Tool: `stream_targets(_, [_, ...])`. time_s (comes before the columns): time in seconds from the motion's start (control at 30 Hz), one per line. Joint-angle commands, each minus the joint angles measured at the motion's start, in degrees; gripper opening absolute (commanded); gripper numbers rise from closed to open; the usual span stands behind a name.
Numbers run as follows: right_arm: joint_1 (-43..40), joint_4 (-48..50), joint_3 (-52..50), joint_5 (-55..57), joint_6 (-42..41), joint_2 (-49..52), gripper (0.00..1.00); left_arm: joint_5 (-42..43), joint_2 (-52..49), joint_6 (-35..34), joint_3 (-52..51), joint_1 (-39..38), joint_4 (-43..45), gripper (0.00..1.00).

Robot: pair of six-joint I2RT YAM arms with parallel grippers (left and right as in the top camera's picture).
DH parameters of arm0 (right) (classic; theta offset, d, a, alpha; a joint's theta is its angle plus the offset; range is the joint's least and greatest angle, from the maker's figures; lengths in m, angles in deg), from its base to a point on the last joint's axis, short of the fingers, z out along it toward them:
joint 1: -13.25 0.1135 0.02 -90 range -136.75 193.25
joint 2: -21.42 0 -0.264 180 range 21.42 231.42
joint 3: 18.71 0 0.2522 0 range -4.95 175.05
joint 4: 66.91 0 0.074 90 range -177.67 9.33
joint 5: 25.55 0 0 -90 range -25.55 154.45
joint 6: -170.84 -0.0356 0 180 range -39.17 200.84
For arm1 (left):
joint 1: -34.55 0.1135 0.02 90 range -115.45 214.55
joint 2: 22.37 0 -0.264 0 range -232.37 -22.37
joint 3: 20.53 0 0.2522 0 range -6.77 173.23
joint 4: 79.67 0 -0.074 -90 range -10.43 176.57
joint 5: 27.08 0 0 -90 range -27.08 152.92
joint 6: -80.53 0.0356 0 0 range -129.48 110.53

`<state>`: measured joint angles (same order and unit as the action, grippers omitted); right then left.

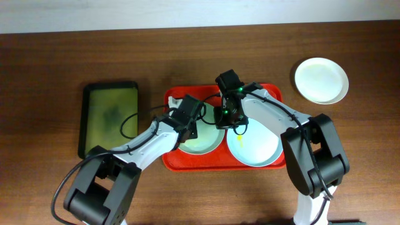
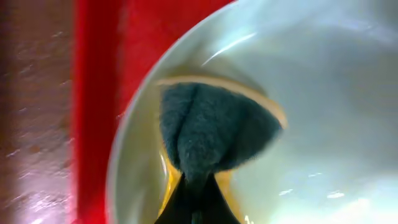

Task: Clean dirty plates on tray and stack at the side
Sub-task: 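Scrub the pale green plate with the sponge while the right gripper holds it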

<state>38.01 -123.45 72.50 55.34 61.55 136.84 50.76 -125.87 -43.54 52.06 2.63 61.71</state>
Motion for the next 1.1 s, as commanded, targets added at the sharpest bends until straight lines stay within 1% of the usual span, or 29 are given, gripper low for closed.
stream_targets(0.0, [-0.07, -0.22, 0.50, 2.27, 0.37, -0.74, 0.04, 14.03, -1.20, 0.61, -0.63, -0.37, 5.99, 0.00])
stream_targets(0.03, [-0.07, -0.22, 0.50, 2.27, 0.37, -0.74, 0.04, 15.58, -1.68, 0.63, -0.63, -1.03, 7.45, 0.00])
stream_targets(0.13, [-0.07, -0.22, 0.50, 2.27, 0.39, -0.74, 0.04, 15.87, -2.75, 1.25, -0.63, -2.60, 8.72, 0.00])
stream_targets(0.23, [-0.09, -0.22, 0.50, 2.29, 0.39, -0.74, 0.04, 15.54, -2.89, 6.10, -0.61, -2.75, 7.08, 0.00])
stream_targets(0.27, [-0.09, -0.22, 0.50, 2.29, 0.39, -0.74, 0.04, 14.75, -2.86, 6.36, -0.61, -2.51, 6.12, 0.00])
stream_targets(0.37, [-0.09, -0.24, 0.50, 2.29, 0.42, -0.74, 0.04, 10.40, -2.86, 6.34, -0.61, -0.83, 2.23, 0.00])
stream_targets(0.5, [-0.09, -0.28, 0.50, 2.29, 0.61, -0.74, 0.04, 0.66, -2.19, 6.32, -0.61, 3.52, -3.43, 0.00])
stream_targets(0.6, [-0.07, -0.26, 0.50, 2.29, 0.61, -0.74, 0.04, -3.58, -0.92, 6.29, -0.61, 5.95, -4.66, 0.00])
stream_targets(0.67, [-0.07, -0.22, 0.50, 2.29, 0.61, -0.74, 0.04, -2.75, 0.17, 4.37, -0.61, 6.93, -4.11, 0.00])
stream_targets(0.73, [-0.07, -0.20, 0.50, 2.29, 0.61, -0.74, 0.04, 0.22, 0.52, 2.60, -0.61, 6.95, -2.71, 0.00])
stream_targets(0.83, [-0.07, -0.20, 0.50, 2.27, 0.61, -0.74, 0.04, 14.69, 0.24, 2.62, -0.63, 6.64, 2.29, 0.00])
stream_targets(0.9, [-0.07, -0.17, 0.50, 2.27, 0.61, -0.74, 0.04, 19.85, 0.13, 2.62, -0.68, 5.75, 4.79, 0.00])
stream_targets(0.93, [-0.07, -0.13, 0.50, 2.27, 0.61, -0.74, 0.04, 21.51, -0.11, 2.62, -0.68, 4.81, 6.32, 0.00])
stream_targets(1.07, [-0.07, -0.09, 0.50, 2.27, 0.61, -0.74, 0.04, 20.52, -1.70, 2.67, -0.68, 0.85, 9.64, 0.00])
